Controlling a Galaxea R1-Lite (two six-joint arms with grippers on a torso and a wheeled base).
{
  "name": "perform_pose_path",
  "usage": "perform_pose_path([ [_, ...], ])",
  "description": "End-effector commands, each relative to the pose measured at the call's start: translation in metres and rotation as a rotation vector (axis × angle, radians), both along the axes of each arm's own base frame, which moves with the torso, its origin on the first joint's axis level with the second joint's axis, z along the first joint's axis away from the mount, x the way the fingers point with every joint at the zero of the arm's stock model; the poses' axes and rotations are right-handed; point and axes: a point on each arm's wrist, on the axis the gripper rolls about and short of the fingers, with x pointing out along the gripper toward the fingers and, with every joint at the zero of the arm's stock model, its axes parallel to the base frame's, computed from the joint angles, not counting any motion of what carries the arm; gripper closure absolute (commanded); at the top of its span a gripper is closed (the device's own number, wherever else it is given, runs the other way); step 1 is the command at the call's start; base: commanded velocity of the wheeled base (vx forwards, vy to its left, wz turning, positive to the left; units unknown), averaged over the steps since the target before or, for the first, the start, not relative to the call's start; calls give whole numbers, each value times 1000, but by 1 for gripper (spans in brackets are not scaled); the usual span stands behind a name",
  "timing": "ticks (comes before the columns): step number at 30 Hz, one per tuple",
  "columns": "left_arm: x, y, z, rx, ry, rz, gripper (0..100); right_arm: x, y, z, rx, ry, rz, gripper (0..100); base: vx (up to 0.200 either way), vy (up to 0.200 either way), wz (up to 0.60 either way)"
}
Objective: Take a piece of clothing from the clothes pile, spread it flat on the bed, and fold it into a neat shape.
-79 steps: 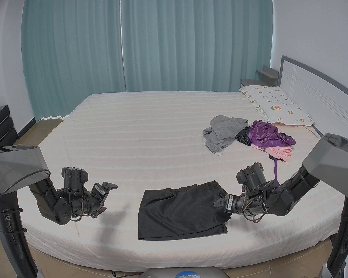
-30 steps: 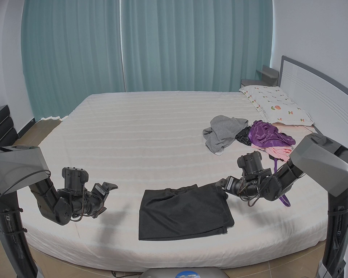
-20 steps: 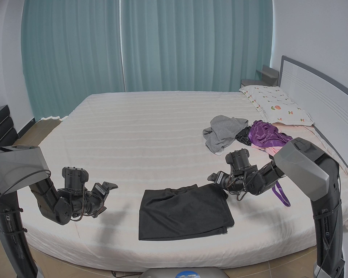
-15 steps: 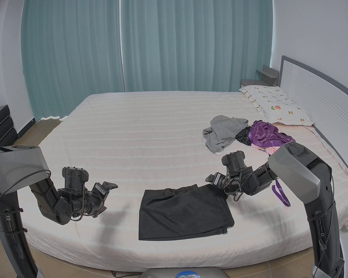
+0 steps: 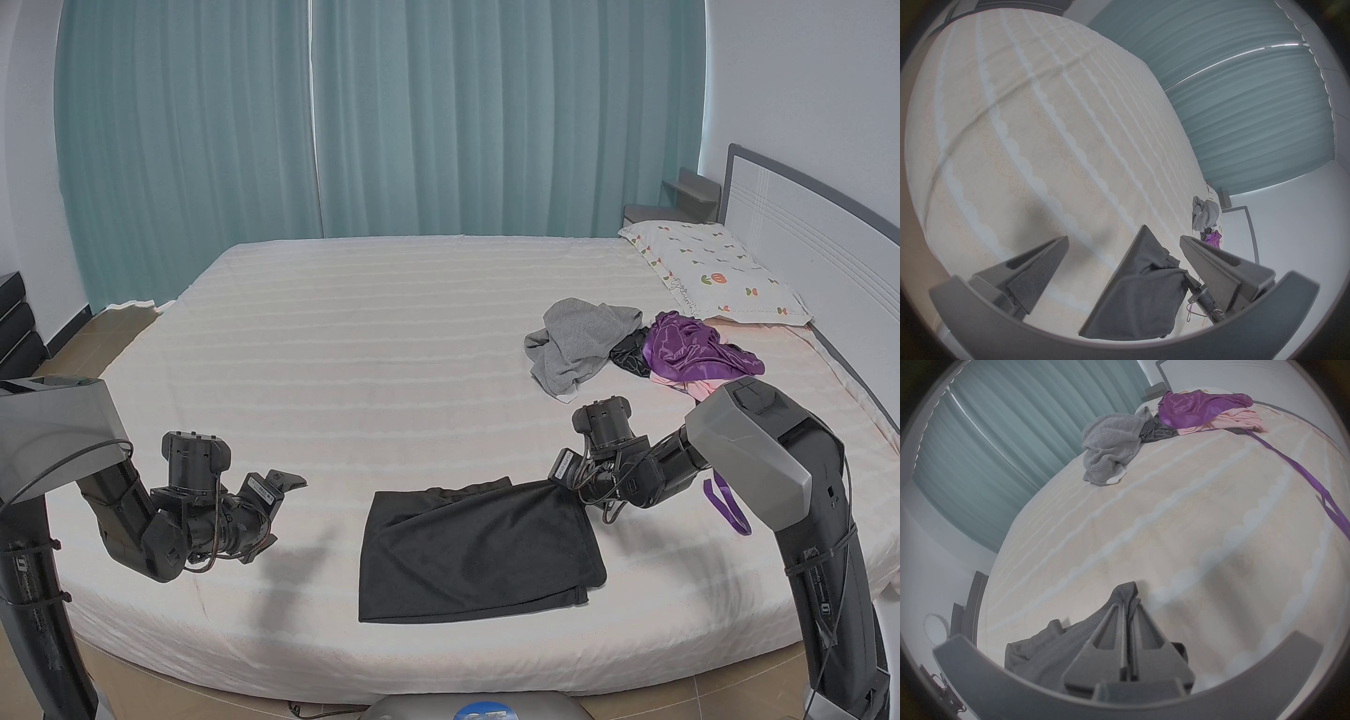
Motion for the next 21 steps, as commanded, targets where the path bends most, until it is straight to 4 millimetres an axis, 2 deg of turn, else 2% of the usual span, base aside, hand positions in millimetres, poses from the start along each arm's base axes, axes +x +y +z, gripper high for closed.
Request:
perform_pose_path([
  [1,0,0,0,0,1,0,0,2,-5,0,-1,-3,-24,100,0,0,0],
  [13,0,0,0,0,1,0,0,0,-7,7,22,-2,-55,100,0,0,0],
  [14,0,0,0,0,1,0,0,-1,-7,7,21,1,-53,0,0,0,0],
  [21,0,0,0,0,0,0,0,-6,-9,12,22,4,-55,0,0,0,0],
])
